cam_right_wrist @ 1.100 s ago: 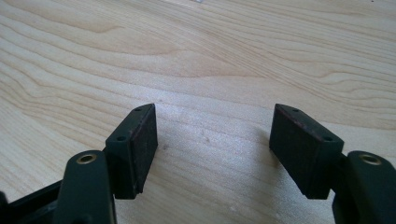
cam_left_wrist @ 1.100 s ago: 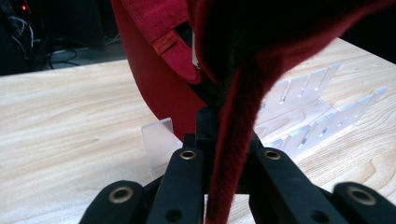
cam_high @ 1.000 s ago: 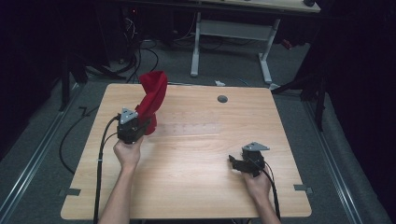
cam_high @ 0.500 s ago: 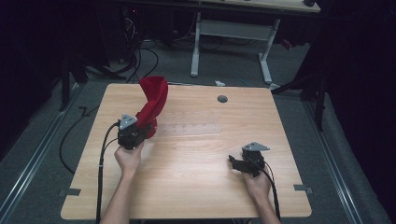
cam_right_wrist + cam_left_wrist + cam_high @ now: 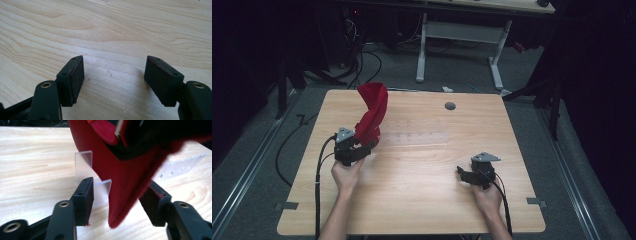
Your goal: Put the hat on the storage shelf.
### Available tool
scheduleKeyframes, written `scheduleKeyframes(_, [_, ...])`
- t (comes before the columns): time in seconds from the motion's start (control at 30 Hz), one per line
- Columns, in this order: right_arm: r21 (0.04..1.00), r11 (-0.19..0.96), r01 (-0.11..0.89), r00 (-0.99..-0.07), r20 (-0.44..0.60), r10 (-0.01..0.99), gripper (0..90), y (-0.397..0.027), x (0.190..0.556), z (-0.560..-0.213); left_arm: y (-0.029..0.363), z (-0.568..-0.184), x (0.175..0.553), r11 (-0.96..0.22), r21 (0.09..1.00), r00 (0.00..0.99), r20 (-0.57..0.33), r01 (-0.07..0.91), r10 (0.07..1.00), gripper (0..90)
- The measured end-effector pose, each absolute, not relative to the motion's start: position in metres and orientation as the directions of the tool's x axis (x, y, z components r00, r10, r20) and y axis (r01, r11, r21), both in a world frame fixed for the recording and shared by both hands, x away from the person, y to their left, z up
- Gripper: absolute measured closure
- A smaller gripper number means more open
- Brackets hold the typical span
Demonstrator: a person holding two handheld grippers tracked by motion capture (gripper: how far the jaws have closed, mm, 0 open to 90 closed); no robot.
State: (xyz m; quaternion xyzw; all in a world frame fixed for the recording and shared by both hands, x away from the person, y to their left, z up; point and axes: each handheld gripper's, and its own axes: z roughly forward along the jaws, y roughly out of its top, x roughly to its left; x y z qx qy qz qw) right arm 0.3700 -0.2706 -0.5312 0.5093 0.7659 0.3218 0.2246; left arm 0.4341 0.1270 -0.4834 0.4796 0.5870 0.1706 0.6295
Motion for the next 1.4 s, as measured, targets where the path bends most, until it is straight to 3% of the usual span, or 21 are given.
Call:
scheduleKeyframes(0.67, [0.722,0.273,0.636,-0.38,-0.015,0.925,32.6,-0.271,0.37,-0.531,0.144,-0.474,0.403,0.466,0.819,0.272,-0.558,0.336,0.784,40.0])
scheduleKeyframes(1.4, [0.722,0.274,0.636,-0.38,-0.015,0.925,32.5,-0.271,0.37,-0.531,0.134,-0.478,0.373,0.45,0.817,0.315,-0.561,0.361,0.765,39.5])
